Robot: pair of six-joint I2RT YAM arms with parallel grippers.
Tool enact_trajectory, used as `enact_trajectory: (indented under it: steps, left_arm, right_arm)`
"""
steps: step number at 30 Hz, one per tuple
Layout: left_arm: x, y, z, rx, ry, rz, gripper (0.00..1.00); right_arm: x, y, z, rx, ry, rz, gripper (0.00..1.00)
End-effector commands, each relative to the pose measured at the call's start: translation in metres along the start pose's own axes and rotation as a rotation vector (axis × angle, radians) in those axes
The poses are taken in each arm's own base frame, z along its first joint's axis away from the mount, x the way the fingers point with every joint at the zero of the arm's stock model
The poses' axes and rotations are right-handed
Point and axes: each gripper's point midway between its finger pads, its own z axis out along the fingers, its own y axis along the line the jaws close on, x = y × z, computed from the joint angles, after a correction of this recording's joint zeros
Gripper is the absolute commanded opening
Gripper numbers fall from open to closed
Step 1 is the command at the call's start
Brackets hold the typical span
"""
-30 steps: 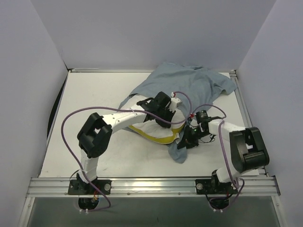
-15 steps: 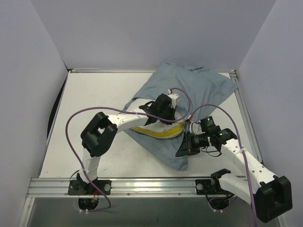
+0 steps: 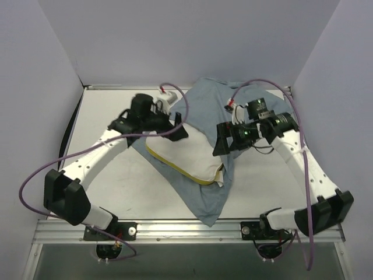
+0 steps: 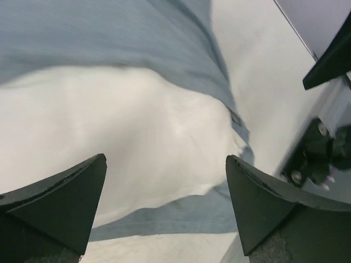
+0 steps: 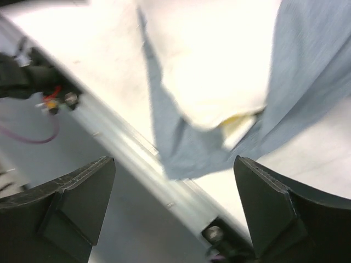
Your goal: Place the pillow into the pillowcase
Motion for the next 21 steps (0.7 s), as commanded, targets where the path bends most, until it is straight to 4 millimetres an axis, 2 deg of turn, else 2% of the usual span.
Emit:
enact_trajectory:
  steps: [1,2,3,4,5,7,8,9,10,11,13,14,15,17,18,21]
  left_arm:
    - [-0.003,0.055,-0.038,-0.103,0.026,-0.070,0.97]
    - [-0.007,0.093,-0.055,-0.180,-0.006,-0.123,0.97]
    - [-0.004,0.108,-0.057,-0.201,-0.001,-0.158,0.97]
    - [-0.003,0.123,-0.062,-0.222,-0.004,-0.191,0.97]
    - [-0.001,0.145,-0.072,-0.265,-0.012,-0.223,0.98]
    - [0.015,0.169,-0.073,-0.316,0.031,-0.275,0.97]
    - [0.020,0.178,-0.074,-0.344,0.048,-0.258,0.97]
    - [0.030,0.189,-0.071,-0.374,0.075,-0.256,0.97]
    - [0.037,0.200,-0.072,-0.419,0.094,-0.247,0.98]
    - [0.046,0.210,-0.067,-0.432,0.128,-0.232,0.97]
    - [0.054,0.224,-0.064,-0.468,0.147,-0.227,0.97]
    - [0.061,0.236,-0.064,-0.507,0.170,-0.192,0.97]
    - [0.069,0.249,-0.061,-0.529,0.182,-0.201,0.96]
    - [0.083,0.265,-0.056,-0.560,0.217,-0.213,0.93]
    - [0.089,0.271,-0.056,-0.582,0.232,-0.219,0.91]
    - [0.107,0.279,-0.053,-0.588,0.251,-0.296,0.88]
  right_arm:
    - [-0.031,-0.032,0.029,0.216,0.045,-0.163,0.95]
    - [-0.052,-0.022,0.047,0.233,0.051,-0.246,0.95]
    - [-0.066,-0.017,0.058,0.244,0.039,-0.301,0.96]
    - [-0.095,-0.010,0.058,0.294,-0.015,-0.354,0.96]
    - [-0.096,-0.002,0.090,0.292,0.039,-0.398,0.96]
    - [-0.114,0.003,0.110,0.344,0.042,-0.472,1.00]
    - [-0.111,0.000,0.138,0.353,0.094,-0.501,1.00]
    - [-0.124,0.020,0.146,0.346,0.063,-0.577,1.00]
    - [-0.128,0.021,0.156,0.380,0.063,-0.610,1.00]
    - [-0.129,0.029,0.177,0.385,0.076,-0.660,1.00]
    - [-0.126,0.036,0.192,0.384,0.094,-0.712,1.00]
    - [-0.124,0.029,0.201,0.424,0.111,-0.728,1.00]
    - [-0.115,0.034,0.210,0.421,0.131,-0.757,1.00]
    - [-0.099,0.026,0.224,0.439,0.190,-0.793,1.00]
    - [-0.085,0.021,0.232,0.444,0.234,-0.805,1.00]
    - [-0.061,0.008,0.246,0.436,0.309,-0.787,1.00]
